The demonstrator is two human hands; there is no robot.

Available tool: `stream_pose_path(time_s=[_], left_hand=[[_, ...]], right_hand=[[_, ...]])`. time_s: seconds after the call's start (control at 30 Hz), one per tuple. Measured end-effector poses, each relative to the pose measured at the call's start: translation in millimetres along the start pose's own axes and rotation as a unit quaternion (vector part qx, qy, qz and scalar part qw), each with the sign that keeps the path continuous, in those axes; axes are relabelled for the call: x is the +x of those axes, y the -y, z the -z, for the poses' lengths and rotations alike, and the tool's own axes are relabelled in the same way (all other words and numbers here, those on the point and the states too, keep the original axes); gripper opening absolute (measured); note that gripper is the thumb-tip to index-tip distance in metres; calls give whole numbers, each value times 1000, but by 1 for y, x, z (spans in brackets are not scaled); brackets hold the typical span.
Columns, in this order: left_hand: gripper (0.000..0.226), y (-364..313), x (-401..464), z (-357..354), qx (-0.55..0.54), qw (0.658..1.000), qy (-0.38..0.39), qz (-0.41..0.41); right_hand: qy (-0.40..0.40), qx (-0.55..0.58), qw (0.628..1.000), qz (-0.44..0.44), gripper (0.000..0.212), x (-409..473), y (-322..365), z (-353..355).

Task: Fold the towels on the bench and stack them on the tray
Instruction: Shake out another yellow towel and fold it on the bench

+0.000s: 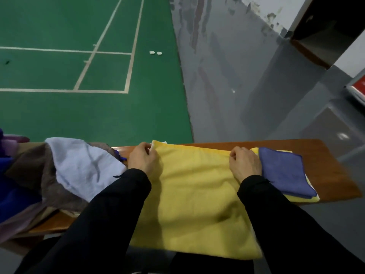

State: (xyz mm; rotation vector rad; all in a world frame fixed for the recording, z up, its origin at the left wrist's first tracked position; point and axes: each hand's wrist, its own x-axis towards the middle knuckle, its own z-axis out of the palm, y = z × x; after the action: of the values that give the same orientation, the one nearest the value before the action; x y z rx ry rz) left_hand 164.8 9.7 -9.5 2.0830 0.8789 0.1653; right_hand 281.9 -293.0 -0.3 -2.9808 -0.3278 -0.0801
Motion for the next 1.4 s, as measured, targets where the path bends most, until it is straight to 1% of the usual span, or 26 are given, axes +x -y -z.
stream_pose_path(time_s=[0.1, 0.17, 0.27, 0.33, 0.37, 0.43, 0.5, 0.53, 0.6, 0.67, 0.7, 0.77, 0.83, 0.87, 0.93, 0.97, 1.03, 1.07, 1.13, 1.17, 1.2, 1.23, 1.27, 1.3, 1.33, 1.4], left_hand=[[18, 3, 0, -2, -34, 999, -32, -13], [18, 7, 2, -2, -40, 998, -50, -16], [23, 7, 3, -2, -12, 999, -53, -4], [38, 5, 2, 0, 59, 997, -39, -2], [47, 6, 0, 1, 112, 993, -26, -7], [59, 11, -8, 4, 215, 976, 11, -24], [65, 20, -25, 7, 299, 953, 41, -39], [66, 23, -36, 8, 347, 936, 37, -51], [68, 27, -55, 13, 434, 897, -1, -83], [71, 26, -64, 18, 465, 881, -10, -82], [70, 25, -64, 20, 466, 882, 7, -75], [55, 25, -59, 23, 445, 890, 71, -69], [37, 25, -62, 24, 394, 907, 123, -80], [30, 26, -64, 24, 368, 916, 131, -86], [23, 28, -71, 23, 299, 942, 114, -100], [25, 28, -76, 23, 235, 961, 109, -97], [31, 26, -88, 25, 62, 990, 120, -37], [30, 26, -91, 27, -38, 990, 133, 12], [19, 25, -97, 31, -213, 961, 143, 106], [21, 24, -100, 32, -288, 939, 135, 128], [30, 25, -101, 32, -339, 923, 125, 134], [44, 23, -104, 32, -365, 915, 120, 123], [58, 22, -106, 33, -361, 919, 121, 101], [68, 22, -109, 34, -341, 929, 125, 74], [73, 23, -109, 35, -301, 944, 128, 52], [75, 32, -108, 37, -208, 969, 133, 31]], right_hand=[[-51, -3, 999, 6, 8, 6, 5, 9], [-66, -20, 997, 22, 8, 10, 10, 12], [-42, -28, 998, 26, 12, 15, 16, 9], [-19, 1, 1000, 3, 24, 15, 21, 7], [-9, 39, 999, -17, 33, 12, 23, 9], [7, 158, 985, -68, 49, -6, 26, 18], [27, 246, 964, -100, 56, -42, 24, 24], [42, 256, 959, -113, 57, -64, 22, 24], [75, 247, 955, -148, 61, -105, 14, 17], [98, 228, 953, -174, 65, -133, 6, 8], [98, 217, 955, -178, 66, -142, 3, 5], [83, 209, 955, -192, 68, -151, 1, 8], [69, 239, 943, -220, 66, -151, 0, 12], [71, 263, 931, -242, 64, -147, -1, 14], [80, 326, 894, -298, 63, -138, -2, 20], [86, 358, 872, -323, 64, -133, -3, 22], [101, 403, 836, -359, 62, -128, -5, 27], [105, 434, 816, -368, 54, -127, -7, 28], [135, 527, 749, -380, 31, -128, -11, 30], [163, 558, 718, -384, 28, -130, -11, 33], [197, 569, 696, -391, 29, -131, -11, 34], [231, 574, 683, -387, 31, -132, -9, 38], [251, 578, 676, -382, 37, -132, -8, 38], [253, 582, 676, -376, 42, -130, -6, 41], [250, 584, 680, -366, 43, -128, -3, 45], [248, 588, 688, -345, 37, -125, 0, 51]])
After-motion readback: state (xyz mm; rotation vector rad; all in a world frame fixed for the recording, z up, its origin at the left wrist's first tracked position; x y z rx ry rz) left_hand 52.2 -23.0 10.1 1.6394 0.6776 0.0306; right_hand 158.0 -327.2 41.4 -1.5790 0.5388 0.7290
